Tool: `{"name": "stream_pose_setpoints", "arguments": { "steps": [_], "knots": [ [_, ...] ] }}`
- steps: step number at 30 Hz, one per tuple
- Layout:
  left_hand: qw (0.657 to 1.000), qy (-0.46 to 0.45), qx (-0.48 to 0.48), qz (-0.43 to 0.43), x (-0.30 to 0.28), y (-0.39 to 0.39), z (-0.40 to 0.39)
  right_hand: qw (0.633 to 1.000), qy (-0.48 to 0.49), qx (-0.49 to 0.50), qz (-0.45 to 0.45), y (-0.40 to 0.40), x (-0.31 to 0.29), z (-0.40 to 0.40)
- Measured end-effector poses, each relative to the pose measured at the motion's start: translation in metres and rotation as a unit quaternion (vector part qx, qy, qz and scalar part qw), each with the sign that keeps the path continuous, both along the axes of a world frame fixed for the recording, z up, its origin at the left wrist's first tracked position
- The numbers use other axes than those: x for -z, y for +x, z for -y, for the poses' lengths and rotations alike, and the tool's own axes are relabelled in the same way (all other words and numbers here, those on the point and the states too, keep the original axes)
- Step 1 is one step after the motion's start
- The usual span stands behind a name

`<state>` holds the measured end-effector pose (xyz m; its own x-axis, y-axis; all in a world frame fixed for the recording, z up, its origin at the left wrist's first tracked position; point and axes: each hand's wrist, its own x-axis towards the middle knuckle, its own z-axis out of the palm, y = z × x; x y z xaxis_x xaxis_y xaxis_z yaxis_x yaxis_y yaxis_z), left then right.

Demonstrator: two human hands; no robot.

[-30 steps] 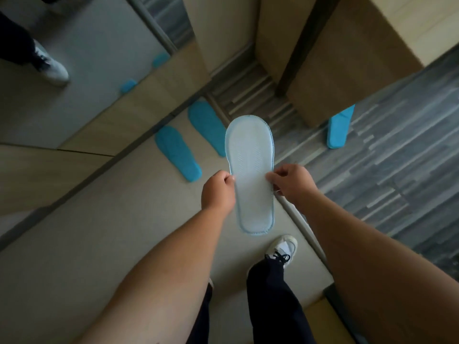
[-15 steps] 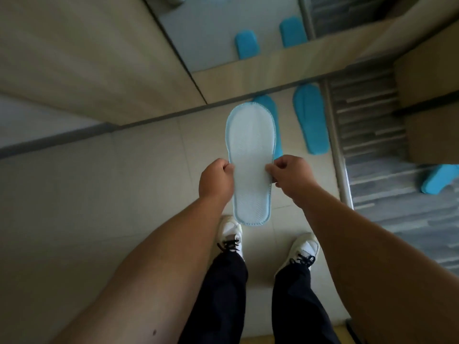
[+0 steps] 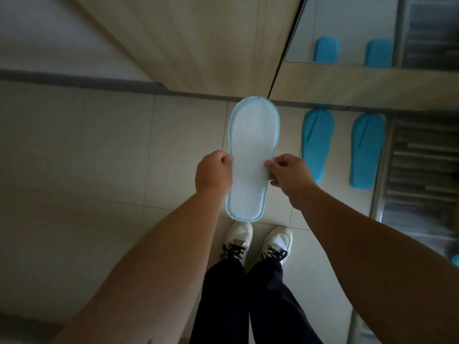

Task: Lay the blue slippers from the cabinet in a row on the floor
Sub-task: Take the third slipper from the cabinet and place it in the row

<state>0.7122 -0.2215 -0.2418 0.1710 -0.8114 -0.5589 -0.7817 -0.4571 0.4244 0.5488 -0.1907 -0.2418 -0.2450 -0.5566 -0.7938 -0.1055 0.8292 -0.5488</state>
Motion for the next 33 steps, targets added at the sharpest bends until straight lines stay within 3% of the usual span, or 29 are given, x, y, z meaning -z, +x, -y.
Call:
{"name": "stream_pose_setpoints", "arguments": {
  "steps": [3, 6, 11, 16, 19, 22, 25, 28, 33],
  "knots": [
    [1.000, -0.014, -0.012, 0.015, 0.002, 0.008, -0.001, 0.995, -0.033, -0.041, -0.081, 0.025, 0.000, 0.005],
    [0.997, 0.007, -0.028, -0.076, 0.010, 0.013, -0.003, 0.978, -0.065, -0.123, -0.153, 0.056, -0.003, 0.008],
    [0.954, 0.106, -0.103, -0.261, 0.023, 0.037, 0.006, 0.961, -0.115, -0.183, -0.173, 0.099, 0.011, 0.013],
    [0.950, 0.108, -0.084, -0.280, 0.056, 0.078, 0.021, 0.940, -0.165, -0.233, -0.185, 0.125, 0.041, 0.012],
    [0.951, 0.129, -0.055, -0.276, 0.074, 0.106, 0.026, 0.945, -0.154, -0.202, -0.206, 0.137, 0.060, 0.013],
    [0.946, 0.154, -0.029, -0.284, 0.088, 0.130, 0.035, 0.968, -0.065, -0.125, -0.210, 0.142, 0.081, 0.019],
    [0.948, 0.157, -0.008, -0.278, 0.096, 0.150, 0.051, 0.995, 0.011, 0.000, -0.103, 0.147, 0.099, 0.032],
    [0.949, 0.157, 0.004, -0.272, 0.108, 0.163, 0.062, 0.996, 0.004, 0.093, -0.008, 0.155, 0.111, 0.044],
    [0.943, 0.173, -0.008, -0.285, 0.141, 0.169, 0.074, 0.998, 0.000, 0.070, -0.006, 0.161, 0.142, 0.061]
  ]
}}
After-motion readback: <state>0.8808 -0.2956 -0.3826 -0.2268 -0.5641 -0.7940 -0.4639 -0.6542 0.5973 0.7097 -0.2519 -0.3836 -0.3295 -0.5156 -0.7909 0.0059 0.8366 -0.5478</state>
